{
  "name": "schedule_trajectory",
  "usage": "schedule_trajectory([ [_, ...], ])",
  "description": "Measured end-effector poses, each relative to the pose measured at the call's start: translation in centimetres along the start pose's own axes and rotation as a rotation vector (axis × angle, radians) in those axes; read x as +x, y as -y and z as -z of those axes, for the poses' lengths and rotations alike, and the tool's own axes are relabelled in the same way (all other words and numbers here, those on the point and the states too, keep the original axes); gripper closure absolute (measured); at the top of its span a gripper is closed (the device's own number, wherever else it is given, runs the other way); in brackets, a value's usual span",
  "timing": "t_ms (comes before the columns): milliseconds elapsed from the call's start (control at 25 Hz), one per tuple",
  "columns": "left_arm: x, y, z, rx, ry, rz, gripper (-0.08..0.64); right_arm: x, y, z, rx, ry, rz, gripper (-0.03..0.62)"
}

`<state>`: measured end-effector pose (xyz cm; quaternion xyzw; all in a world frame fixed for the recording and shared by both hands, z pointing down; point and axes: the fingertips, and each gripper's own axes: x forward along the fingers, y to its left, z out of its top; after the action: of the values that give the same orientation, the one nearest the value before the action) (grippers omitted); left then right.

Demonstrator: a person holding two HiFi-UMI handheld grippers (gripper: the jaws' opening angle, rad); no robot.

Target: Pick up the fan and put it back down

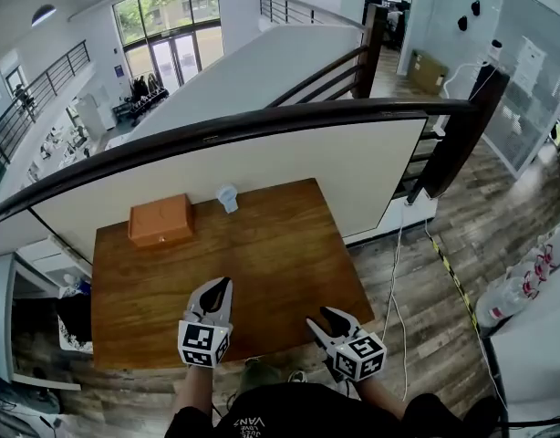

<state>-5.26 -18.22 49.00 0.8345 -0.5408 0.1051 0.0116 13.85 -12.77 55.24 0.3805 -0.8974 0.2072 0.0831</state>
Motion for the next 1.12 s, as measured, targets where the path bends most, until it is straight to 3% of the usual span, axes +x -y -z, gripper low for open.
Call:
schedule_trajectory([
  [200, -1.7, 3.6, 2.1, -0.038, -0.054, 0.037, 0.549, -0.2, -0.5, -0.2, -0.022, 0.011, -0.015, 0.448],
  [360, -3.0, 5.4, 4.9, -0.03, -0.181, 0.033, 0.549, -0.3, -1.2, -0.4, -0.048, 0.015, -0.035, 0.523],
  [600, -4.2, 7.0, 6.4, -0.03, -0.171, 0.037, 0.549, -0.1, -1.6, 0.4, -0.071, -0.001, -0.058, 0.58],
  [1120, -4.4, 9.3, 7.8, -0.043, -0.199, 0.092, 0.549, 0.2, -0.9, 1.1, -0.1, -0.031, -0.005, 0.581],
])
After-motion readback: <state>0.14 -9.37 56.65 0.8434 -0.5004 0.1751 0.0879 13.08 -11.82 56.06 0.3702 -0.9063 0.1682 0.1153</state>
